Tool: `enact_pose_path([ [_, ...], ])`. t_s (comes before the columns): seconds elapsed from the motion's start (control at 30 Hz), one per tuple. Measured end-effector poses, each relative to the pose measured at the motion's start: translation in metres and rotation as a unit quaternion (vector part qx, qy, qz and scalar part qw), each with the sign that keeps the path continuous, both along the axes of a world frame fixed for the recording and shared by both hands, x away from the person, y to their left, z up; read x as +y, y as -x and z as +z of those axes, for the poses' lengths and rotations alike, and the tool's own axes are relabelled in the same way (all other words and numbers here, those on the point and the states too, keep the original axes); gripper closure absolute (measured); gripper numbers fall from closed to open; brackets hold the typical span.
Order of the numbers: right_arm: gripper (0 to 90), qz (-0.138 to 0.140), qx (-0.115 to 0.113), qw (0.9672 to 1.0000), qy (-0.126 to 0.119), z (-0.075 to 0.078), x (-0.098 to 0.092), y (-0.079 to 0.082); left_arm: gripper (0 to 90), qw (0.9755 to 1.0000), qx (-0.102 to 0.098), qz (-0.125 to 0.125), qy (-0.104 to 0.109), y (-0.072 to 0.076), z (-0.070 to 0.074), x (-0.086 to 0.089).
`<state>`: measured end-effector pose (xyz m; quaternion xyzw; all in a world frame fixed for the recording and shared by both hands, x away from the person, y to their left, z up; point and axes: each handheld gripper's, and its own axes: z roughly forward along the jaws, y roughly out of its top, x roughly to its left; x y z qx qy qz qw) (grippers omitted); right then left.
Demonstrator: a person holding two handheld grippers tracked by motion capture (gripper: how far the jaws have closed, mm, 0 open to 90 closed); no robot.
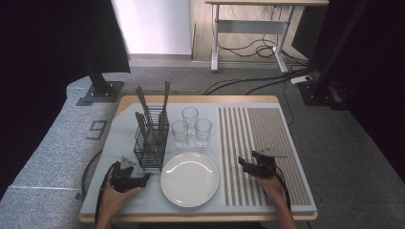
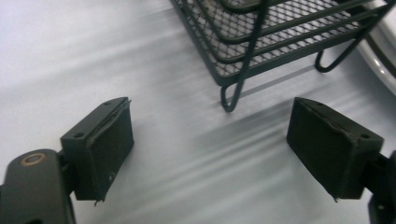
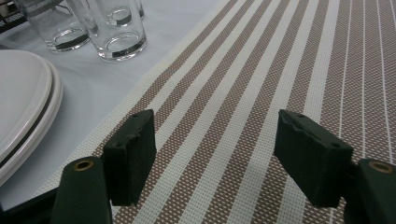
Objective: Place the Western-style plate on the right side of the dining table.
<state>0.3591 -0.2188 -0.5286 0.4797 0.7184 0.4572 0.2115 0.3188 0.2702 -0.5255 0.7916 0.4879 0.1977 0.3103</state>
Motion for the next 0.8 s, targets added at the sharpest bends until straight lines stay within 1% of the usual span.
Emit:
enact_pose_path([
  [0.03, 28.8, -0.002, 0.002, 1.0000, -0.001, 0.000, 0.000, 0.000, 14.8, 1.0000, 0.000, 0.000, 0.000, 0.000, 0.000, 0.000],
  [0.07, 28.5, -0.004, 0.005, 1.0000, -0.001, 0.000, -0.001, -0.001, 14.8, 1.0000, -0.006, 0.000, -0.006, 0.002, 0.000, -0.001],
  [0.1, 28.2, -0.006, 0.009, 0.9999, -0.003, 0.000, -0.001, -0.002, 14.8, 1.0000, -0.006, 0.000, -0.006, 0.002, 0.000, -0.001],
  [0.13, 28.1, -0.006, 0.013, 0.9999, -0.007, -0.001, -0.002, -0.003, 14.8, 0.9999, -0.009, -0.001, -0.011, 0.002, 0.000, -0.002],
  [0.17, 28.1, -0.006, 0.013, 0.9999, -0.007, -0.001, -0.002, -0.003, 14.8, 0.9999, -0.008, 0.000, -0.010, 0.002, 0.000, -0.002],
  [0.2, 28.1, -0.009, 0.020, 0.9997, -0.010, -0.001, -0.003, -0.004, 14.3, 1.0000, -0.004, 0.000, -0.006, 0.001, 0.000, -0.001],
  [0.27, 28.1, -0.011, 0.020, 0.9997, -0.012, -0.001, -0.003, -0.004, 14.3, 1.0000, -0.002, 0.000, -0.004, 0.001, 0.000, -0.001],
  [0.33, 28.2, -0.017, 0.018, 0.9996, -0.010, -0.001, -0.003, -0.004, 14.2, 1.0000, 0.003, 0.000, 0.000, 0.000, 0.000, 0.000],
  [0.43, 27.9, -0.016, 0.021, 0.9997, -0.003, -0.001, -0.001, -0.004, 13.2, 1.0000, 0.006, -0.005, 0.001, -0.002, 0.000, 0.001],
  [0.47, 27.7, -0.017, 0.022, 0.9996, -0.004, -0.002, -0.001, -0.004, 12.4, 0.9998, 0.019, -0.006, 0.001, -0.007, 0.002, 0.001],
  [0.5, 27.7, -0.017, 0.022, 0.9996, -0.004, -0.002, -0.001, -0.004, 12.3, 0.9998, 0.019, -0.006, 0.001, -0.007, 0.002, 0.001],
  [0.53, 27.6, -0.021, 0.022, 0.9995, -0.005, -0.002, -0.002, -0.004, 12.3, 0.9997, 0.023, 0.001, 0.000, -0.008, 0.003, -0.001],
  [0.57, 27.4, -0.024, 0.020, 0.9995, -0.003, -0.002, -0.002, -0.004, 12.8, 0.9997, 0.022, 0.008, -0.004, -0.008, 0.003, -0.003],
  [0.6, 27.6, -0.019, 0.003, 0.9998, -0.001, -0.001, -0.001, 0.000, 12.4, 0.9997, 0.018, 0.013, -0.007, -0.008, 0.002, -0.005],
  [0.63, 27.6, -0.019, 0.003, 0.9998, -0.001, -0.001, -0.001, 0.000, 12.4, 0.9997, 0.018, 0.017, -0.006, -0.006, 0.003, -0.006],
  [0.67, 29.2, -0.007, -0.010, 0.9999, 0.005, 0.000, 0.001, 0.002, 14.5, 0.9994, 0.020, 0.027, -0.009, -0.004, 0.004, -0.008],
  [0.7, 29.2, -0.007, -0.010, 0.9999, 0.005, 0.000, 0.001, 0.002, 14.5, 0.9994, 0.020, 0.027, -0.009, -0.004, 0.004, -0.008],
  [0.73, 28.4, 0.004, -0.001, 0.9999, 0.011, 0.000, 0.002, 0.000, 14.5, 0.9992, 0.018, 0.033, -0.014, -0.001, 0.004, -0.009],
  [0.77, 27.5, 0.013, 0.011, 0.9997, 0.019, -0.001, 0.004, -0.002, 14.6, 0.9992, 0.013, 0.031, -0.020, 0.002, 0.005, -0.010],
  [0.8, 27.0, 0.019, 0.013, 0.9991, 0.034, -0.001, 0.008, -0.003, 15.2, 0.9993, 0.013, 0.028, -0.019, 0.006, 0.005, -0.011],
])
